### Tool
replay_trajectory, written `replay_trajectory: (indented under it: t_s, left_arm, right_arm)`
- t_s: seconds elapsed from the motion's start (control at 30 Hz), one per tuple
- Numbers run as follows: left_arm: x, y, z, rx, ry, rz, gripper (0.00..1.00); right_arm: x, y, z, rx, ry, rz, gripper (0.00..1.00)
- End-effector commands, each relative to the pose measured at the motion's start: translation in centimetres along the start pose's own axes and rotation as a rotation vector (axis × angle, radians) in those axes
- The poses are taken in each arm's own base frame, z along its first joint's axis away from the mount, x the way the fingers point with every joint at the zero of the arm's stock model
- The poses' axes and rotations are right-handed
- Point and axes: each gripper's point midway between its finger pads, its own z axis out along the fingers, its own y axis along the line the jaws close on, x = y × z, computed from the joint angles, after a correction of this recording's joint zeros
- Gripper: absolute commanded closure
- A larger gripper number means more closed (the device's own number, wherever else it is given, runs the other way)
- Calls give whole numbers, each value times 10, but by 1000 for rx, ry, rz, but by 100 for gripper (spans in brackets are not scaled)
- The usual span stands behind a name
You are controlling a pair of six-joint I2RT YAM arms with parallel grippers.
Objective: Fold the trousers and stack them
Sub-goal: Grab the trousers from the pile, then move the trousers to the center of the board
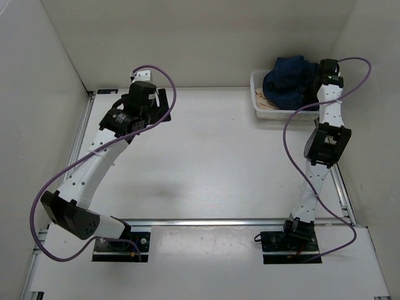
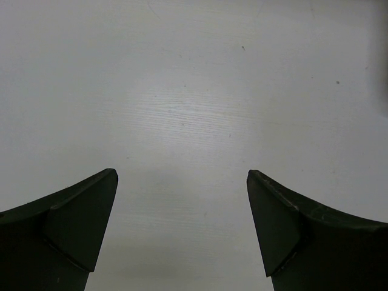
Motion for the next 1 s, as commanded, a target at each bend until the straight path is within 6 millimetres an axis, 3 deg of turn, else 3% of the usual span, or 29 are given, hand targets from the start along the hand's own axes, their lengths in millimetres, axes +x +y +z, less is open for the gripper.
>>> replay_trajectory:
  t_s: [0.0, 0.07, 0.1, 0.17, 0.27, 0.3, 0.33, 0.37, 0.43, 0.47, 0.5, 0.53, 0.57, 0.6, 0.63, 0.67, 0.7, 0.73, 0.77, 0.8, 0.83, 0.87, 0.9, 0.93, 0.97]
  left_arm:
    - [-21, -7, -12, 46, -48, -24, 0]
    - [-20, -8, -13, 55, -44, -24, 0]
    - [-22, -7, -16, 59, -54, -28, 0]
    - [-26, -12, -22, 88, -60, -43, 0]
    - [-25, -17, -30, 134, -51, -55, 0]
    - [-27, -19, -35, 149, -55, -68, 0]
    - [-19, -18, -35, 152, -39, -77, 0]
    - [-15, -11, -38, 120, -28, -95, 0]
    - [-11, 1, -44, 71, -14, -105, 0]
    - [-15, 7, -48, 41, -21, -103, 0]
    - [-12, 17, -55, 13, -5, -98, 0]
    - [-13, 21, -59, 0, -3, -96, 0]
    - [-21, 27, -69, -16, -30, -103, 0]
    - [-19, 34, -76, -34, -34, -102, 0]
    - [-27, 39, -82, -43, -60, -116, 0]
    - [-30, 48, -86, -58, -68, -112, 0]
    - [-41, 55, -98, -65, -105, -122, 0]
    - [-47, 64, -104, -87, -127, -138, 0]
    - [-51, 70, -107, -100, -135, -149, 0]
    - [-61, 78, -119, -107, -175, -177, 0]
    - [-65, 80, -124, -98, -190, -189, 0]
    - [-66, 81, -129, -86, -197, -197, 0]
    - [-71, 77, -131, -53, -205, -207, 0]
    - [-72, 72, -131, -27, -205, -208, 0]
    - [-67, 67, -128, -2, -184, -202, 0]
  right_arm:
    - [-41, 22, -34, -68, -129, 17, 99]
    - [-55, 32, -55, -88, -180, 13, 99]
    - [-76, 37, -87, -106, -260, 2, 99]
    - [-86, 60, -122, -158, -325, -35, 99]
    - [-111, 97, -212, -305, -462, -82, 99]
    - [-117, 108, -258, -396, -511, -99, 99]
    - [-111, 148, -353, -671, -577, -102, 99]
    - [-98, 153, -395, -753, -605, -116, 99]
    - [-73, 178, -446, -856, -661, -190, 99]
    - [-61, 177, -482, -878, -703, -212, 99]
    - [-53, 178, -499, -884, -723, -226, 99]
    - [-26, 192, -516, -943, -688, -271, 99]
    - [-11, 189, -533, -961, -689, -285, 99]
    - [12, 198, -546, -1017, -663, -317, 99]
    - [28, 189, -568, -1048, -665, -322, 99]
    - [43, 188, -570, -1065, -639, -332, 99]
    - [81, 199, -552, -1087, -526, -366, 99]
    - [98, 188, -562, -1107, -511, -365, 99]
    - [118, 187, -551, -1103, -451, -365, 99]
    - [162, 190, -508, -1044, -323, -404, 99]
    - [181, 179, -498, -1020, -288, -404, 97]
    - [204, 175, -474, -975, -225, -412, 90]
    - [251, 167, -432, -910, -92, -456, 46]
    - [272, 161, -411, -862, -27, -490, 26]
    - [289, 139, -387, -737, 48, -528, 18]
